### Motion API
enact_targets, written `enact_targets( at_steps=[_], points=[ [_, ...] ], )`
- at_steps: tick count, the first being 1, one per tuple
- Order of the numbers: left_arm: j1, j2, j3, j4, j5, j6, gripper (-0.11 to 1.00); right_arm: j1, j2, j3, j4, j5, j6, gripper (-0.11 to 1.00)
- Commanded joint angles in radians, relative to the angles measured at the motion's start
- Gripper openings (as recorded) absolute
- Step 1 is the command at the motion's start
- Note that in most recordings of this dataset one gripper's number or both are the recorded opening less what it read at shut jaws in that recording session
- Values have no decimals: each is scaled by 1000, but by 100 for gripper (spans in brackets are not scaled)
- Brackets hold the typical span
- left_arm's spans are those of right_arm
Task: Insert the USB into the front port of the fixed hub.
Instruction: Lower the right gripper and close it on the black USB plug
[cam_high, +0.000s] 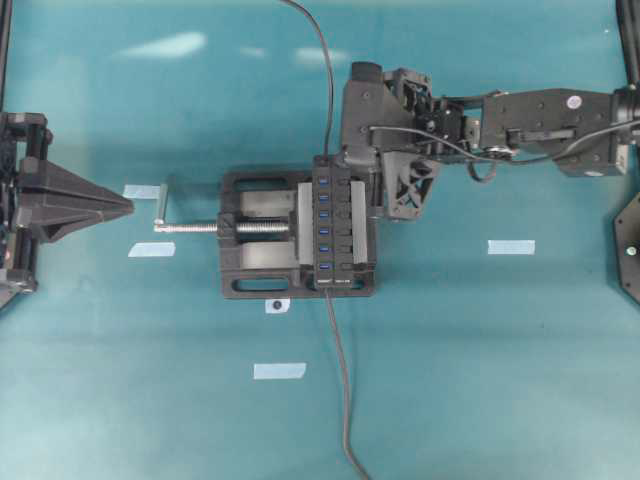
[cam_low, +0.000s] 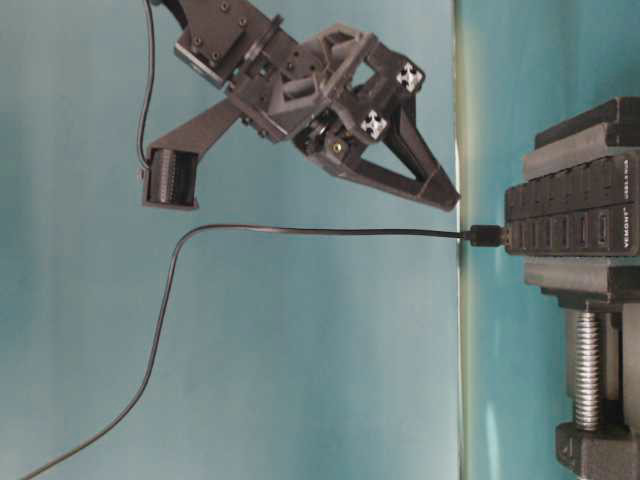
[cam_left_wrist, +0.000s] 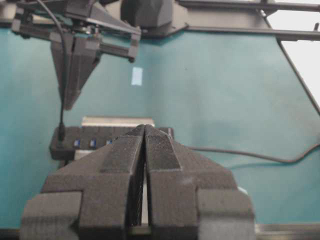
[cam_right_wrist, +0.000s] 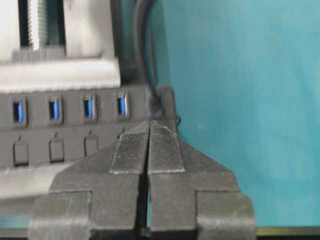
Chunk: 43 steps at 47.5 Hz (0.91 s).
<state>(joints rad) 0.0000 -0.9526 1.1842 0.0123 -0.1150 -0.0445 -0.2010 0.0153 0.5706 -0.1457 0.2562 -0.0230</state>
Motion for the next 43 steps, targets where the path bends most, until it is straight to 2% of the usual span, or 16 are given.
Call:
enact_targets(
  at_steps=[1, 9, 13, 24, 27, 29, 43],
  points=[
    [0, 5, -12, 2, -5, -2, 0, -5, -5, -23, -2, -12, -8, 1],
    [0, 5, -14, 3, -5, -2, 0, -5, 9, -26, -2, -25, -6, 9],
    [0, 5, -12, 2, -5, -2, 0, -6, 9, -28, -2, -41, -8, 18],
    [0, 5, -11, 3, -5, -2, 0, -15, 14, -28, -2, -41, -3, 66],
    [0, 5, -11, 3, -5, -2, 0, -15, 17, -31, -2, -43, -3, 75],
    [0, 5, -11, 2, -5, -2, 0, -17, 20, -31, -2, -48, -5, 78],
    [0, 5, -11, 3, -5, -2, 0, -20, 64, -75, -2, -55, -9, 77]
  ],
)
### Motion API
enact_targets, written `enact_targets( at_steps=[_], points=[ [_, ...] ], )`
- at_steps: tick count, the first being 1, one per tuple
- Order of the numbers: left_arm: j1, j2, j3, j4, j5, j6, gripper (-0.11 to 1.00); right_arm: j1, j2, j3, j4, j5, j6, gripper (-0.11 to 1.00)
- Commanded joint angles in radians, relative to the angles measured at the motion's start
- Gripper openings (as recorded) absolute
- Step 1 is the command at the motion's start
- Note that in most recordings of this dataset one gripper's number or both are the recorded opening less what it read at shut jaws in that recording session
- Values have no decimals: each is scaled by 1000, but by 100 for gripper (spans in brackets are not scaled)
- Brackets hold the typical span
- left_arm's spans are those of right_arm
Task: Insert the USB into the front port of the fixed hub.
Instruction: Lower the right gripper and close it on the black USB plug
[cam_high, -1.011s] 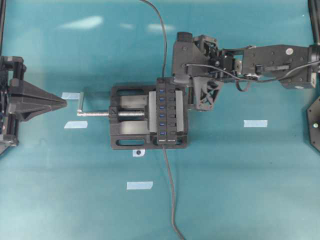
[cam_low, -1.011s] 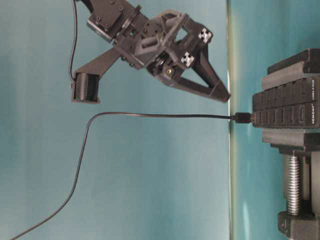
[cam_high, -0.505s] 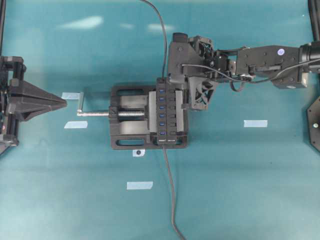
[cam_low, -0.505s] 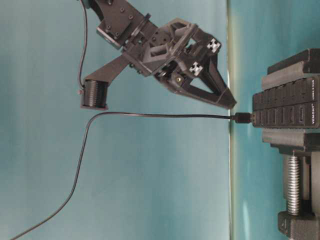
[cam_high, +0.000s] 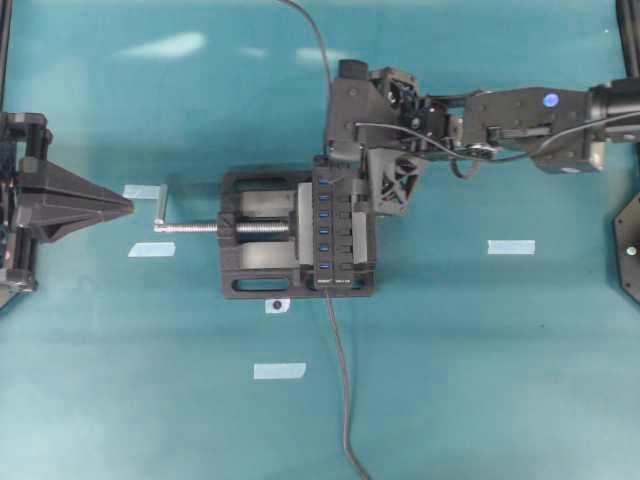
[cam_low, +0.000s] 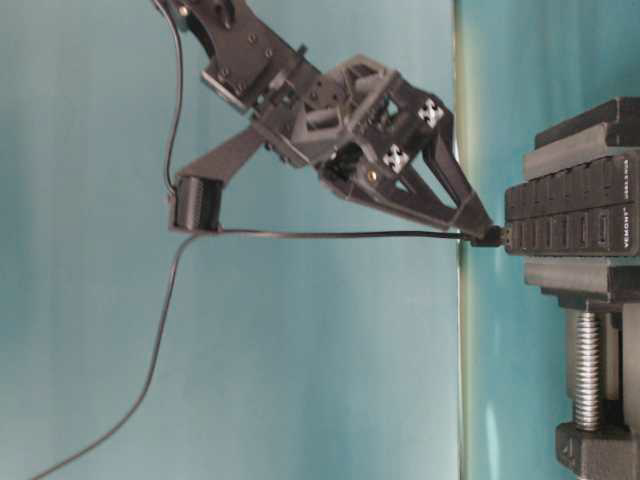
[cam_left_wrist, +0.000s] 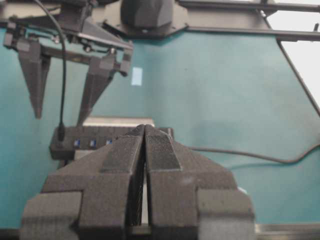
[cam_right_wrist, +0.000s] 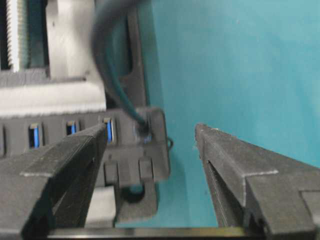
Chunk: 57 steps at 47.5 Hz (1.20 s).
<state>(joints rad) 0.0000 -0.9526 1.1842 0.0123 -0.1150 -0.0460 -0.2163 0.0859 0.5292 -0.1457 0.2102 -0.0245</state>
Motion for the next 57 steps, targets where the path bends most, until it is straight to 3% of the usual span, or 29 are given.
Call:
enact_targets(
  at_steps=[1, 22, 48, 57],
  points=[
    [0, 5, -11, 2, -5, 0, 0, -5, -2, -38, -2, -9, -8, 77],
    [0, -14, -2, 2, -5, -2, 0, -5, 6, -49, -2, -5, -8, 73],
    [0, -25, 5, 3, -5, -2, 0, 9, 3, -43, -2, -8, -8, 17],
    [0, -26, 5, 3, -5, -2, 0, 11, 0, -43, -2, -3, -8, 8]
  ],
)
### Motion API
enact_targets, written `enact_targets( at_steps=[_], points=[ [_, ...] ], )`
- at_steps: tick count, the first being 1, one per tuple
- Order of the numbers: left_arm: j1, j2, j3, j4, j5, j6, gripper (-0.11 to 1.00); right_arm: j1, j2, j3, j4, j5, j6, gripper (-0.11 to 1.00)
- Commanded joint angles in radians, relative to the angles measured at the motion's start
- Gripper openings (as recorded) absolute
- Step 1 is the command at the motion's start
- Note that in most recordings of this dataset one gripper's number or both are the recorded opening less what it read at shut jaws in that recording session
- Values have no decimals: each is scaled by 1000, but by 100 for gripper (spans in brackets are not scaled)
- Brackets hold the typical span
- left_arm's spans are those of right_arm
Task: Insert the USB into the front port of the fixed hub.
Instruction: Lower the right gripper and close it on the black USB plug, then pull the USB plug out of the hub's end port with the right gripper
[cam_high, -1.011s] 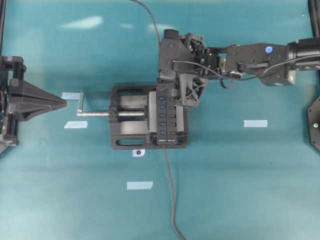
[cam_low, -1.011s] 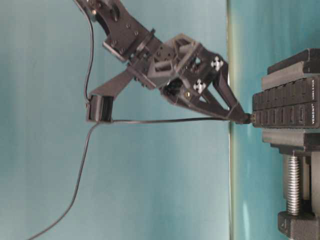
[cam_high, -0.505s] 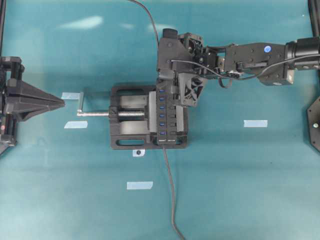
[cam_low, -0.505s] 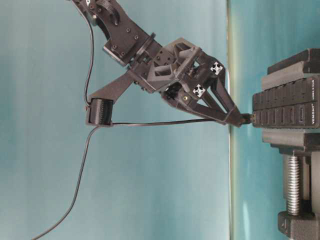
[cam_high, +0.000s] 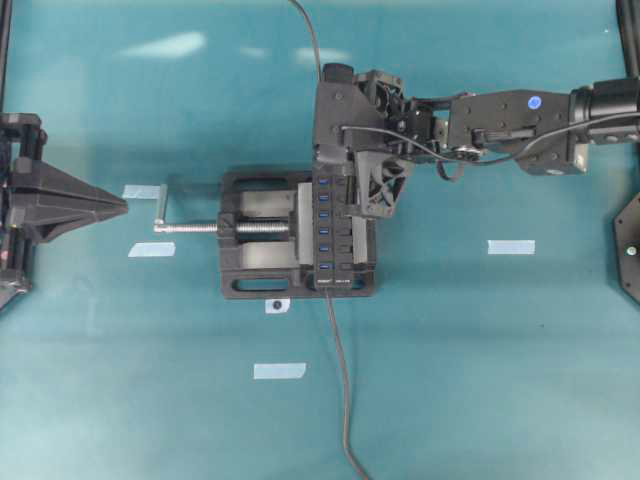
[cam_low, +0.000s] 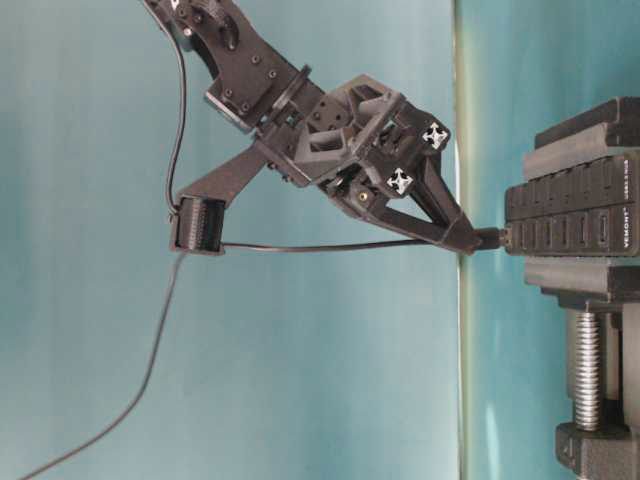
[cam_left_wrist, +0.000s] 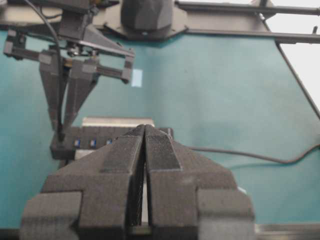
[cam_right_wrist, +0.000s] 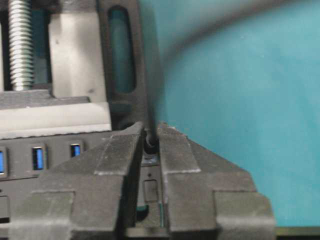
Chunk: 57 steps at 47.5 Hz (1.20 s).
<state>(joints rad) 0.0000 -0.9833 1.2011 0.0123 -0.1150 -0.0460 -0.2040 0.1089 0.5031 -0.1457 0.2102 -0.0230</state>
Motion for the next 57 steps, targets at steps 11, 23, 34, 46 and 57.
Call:
enact_targets(
  at_steps=[11, 23, 34, 46, 57],
  points=[
    [0, 5, -12, 3, -5, -2, 0, 5, -28, -17, -2, 2, -6, 8],
    [0, 5, -12, 3, -5, -2, 0, 11, -41, -18, -2, 15, -5, 7],
    [0, 3, -12, 3, -5, -3, 0, 12, -95, -28, 2, 64, -3, 7],
    [0, -9, -9, 2, -5, -3, 0, 28, -150, -18, 8, 71, 6, 7],
    [0, -9, -9, 3, -3, -3, 0, 51, -160, -18, 11, 71, 57, 7]
  ],
)
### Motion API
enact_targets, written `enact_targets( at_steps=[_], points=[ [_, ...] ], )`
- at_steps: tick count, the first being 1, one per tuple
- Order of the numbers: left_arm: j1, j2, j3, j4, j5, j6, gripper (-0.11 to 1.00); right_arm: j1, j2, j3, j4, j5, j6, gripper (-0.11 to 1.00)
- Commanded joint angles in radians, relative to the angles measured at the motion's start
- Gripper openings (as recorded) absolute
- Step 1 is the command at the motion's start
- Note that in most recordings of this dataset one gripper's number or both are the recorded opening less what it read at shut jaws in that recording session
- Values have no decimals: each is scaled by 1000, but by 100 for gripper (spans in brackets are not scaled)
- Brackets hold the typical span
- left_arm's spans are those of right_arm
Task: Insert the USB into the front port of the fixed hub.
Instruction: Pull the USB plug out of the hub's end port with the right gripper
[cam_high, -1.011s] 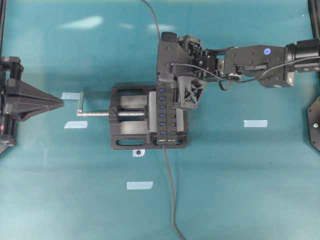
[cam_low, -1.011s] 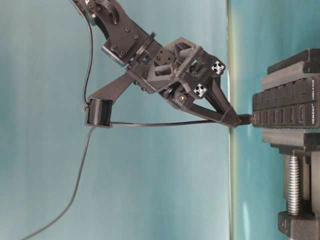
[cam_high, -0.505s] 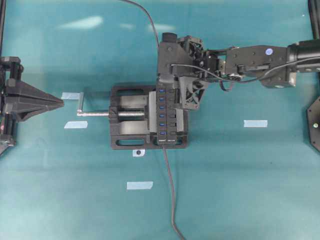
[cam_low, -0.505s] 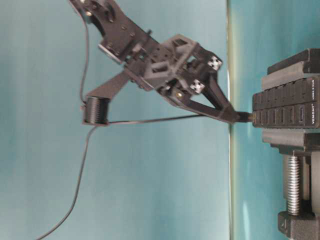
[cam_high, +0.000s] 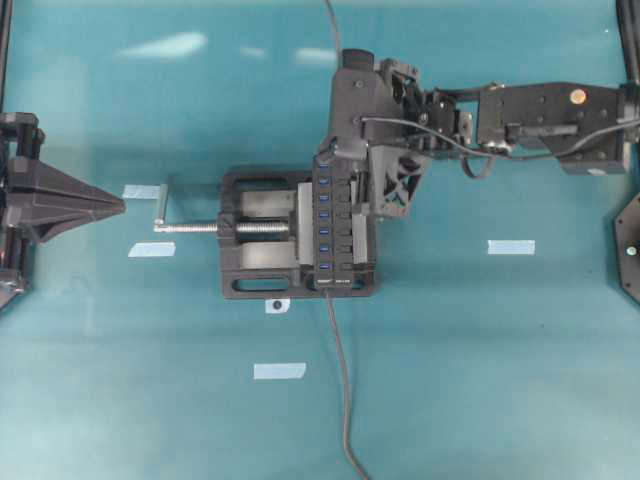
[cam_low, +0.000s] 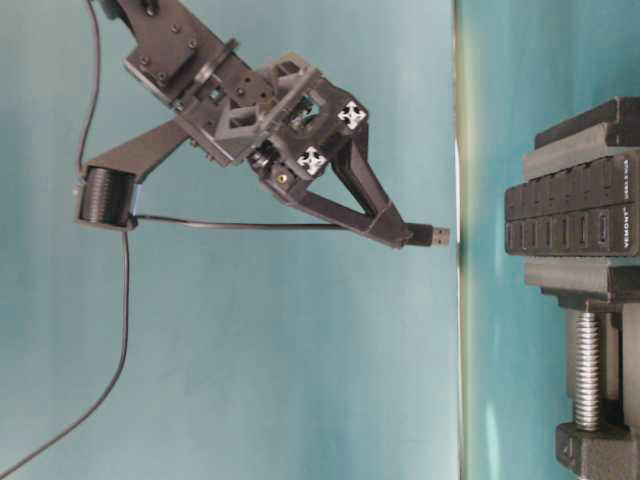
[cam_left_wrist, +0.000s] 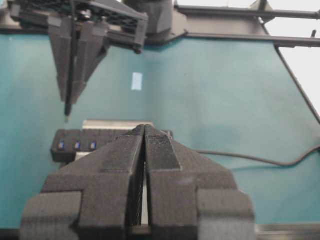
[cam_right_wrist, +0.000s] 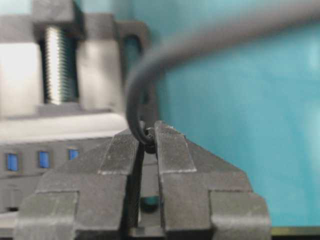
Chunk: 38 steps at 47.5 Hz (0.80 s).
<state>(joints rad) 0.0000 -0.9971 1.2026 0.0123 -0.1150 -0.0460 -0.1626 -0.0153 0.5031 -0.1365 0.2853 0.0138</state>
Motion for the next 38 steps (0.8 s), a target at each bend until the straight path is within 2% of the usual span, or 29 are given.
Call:
enact_targets(
  at_steps=[1, 18, 25, 38],
  points=[
    [0, 6, -11, 2, -3, -3, 0, 11, -35, -20, 2, -5, 23, 7],
    [0, 5, -12, 2, -5, -3, 0, 58, -52, -55, 2, 92, 32, 7],
    [0, 5, -12, 2, -5, -3, 0, 78, -54, -63, 2, 98, 43, 7],
    [0, 6, -15, 3, -3, 0, 0, 106, -54, -63, 2, 97, 109, 7]
  ],
)
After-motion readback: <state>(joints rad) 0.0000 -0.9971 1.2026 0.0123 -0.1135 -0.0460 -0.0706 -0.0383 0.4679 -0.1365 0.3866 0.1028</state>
